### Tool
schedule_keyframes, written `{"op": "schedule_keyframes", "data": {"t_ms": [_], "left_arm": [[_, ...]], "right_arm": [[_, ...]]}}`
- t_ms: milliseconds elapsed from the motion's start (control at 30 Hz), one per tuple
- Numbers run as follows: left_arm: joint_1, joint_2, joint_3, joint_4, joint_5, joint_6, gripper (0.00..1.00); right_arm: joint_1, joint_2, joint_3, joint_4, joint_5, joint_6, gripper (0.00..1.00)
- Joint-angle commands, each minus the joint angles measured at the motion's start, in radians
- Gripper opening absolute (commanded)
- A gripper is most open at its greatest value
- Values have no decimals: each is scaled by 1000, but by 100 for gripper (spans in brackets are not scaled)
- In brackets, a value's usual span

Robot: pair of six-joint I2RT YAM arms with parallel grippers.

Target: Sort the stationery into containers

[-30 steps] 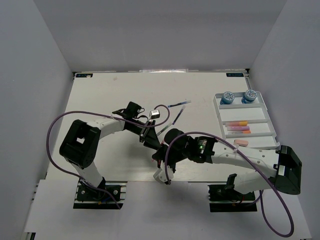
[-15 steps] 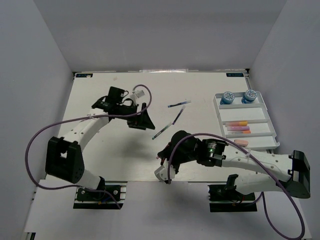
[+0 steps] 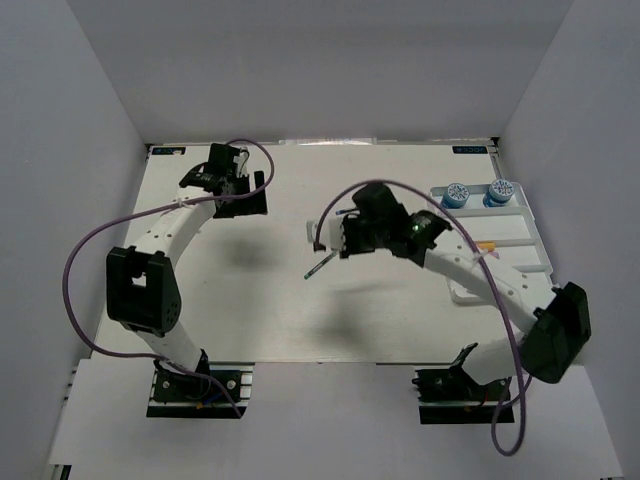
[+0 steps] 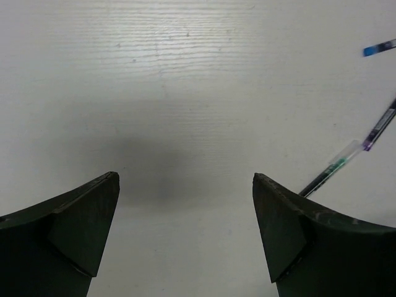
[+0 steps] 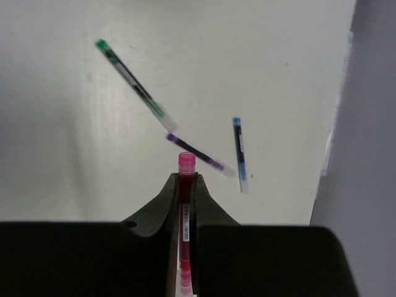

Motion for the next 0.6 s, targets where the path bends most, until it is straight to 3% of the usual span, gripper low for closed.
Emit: {"op": "schedule_keyframes", "data": {"t_ms": [0, 167, 267, 300, 367, 433, 567], "left_arm": [[-9, -61, -11, 24, -84, 43, 98], [0, -101, -85, 67, -62, 92, 97], [-30, -169, -172, 151, -33, 136, 86], [-30, -224, -206, 183, 40, 144, 85], [-30, -274, -292, 278, 109, 173, 86], [-39, -324, -318, 306, 282, 265, 92], [-75, -316, -318, 320, 364, 316, 92]], "right_arm": [[-130, 57, 107, -52, -76, 51, 0], [-338, 56, 66, -60, -139, -69, 0], [-488, 73, 68, -120, -181, -147, 0], [-575, 76, 71, -133, -190, -170, 0], [-625, 80, 62, -170, -213, -291, 0], [-704, 89, 54, -198, -216, -432, 0], [-808, 126, 34, -226, -215, -645, 0]]}}
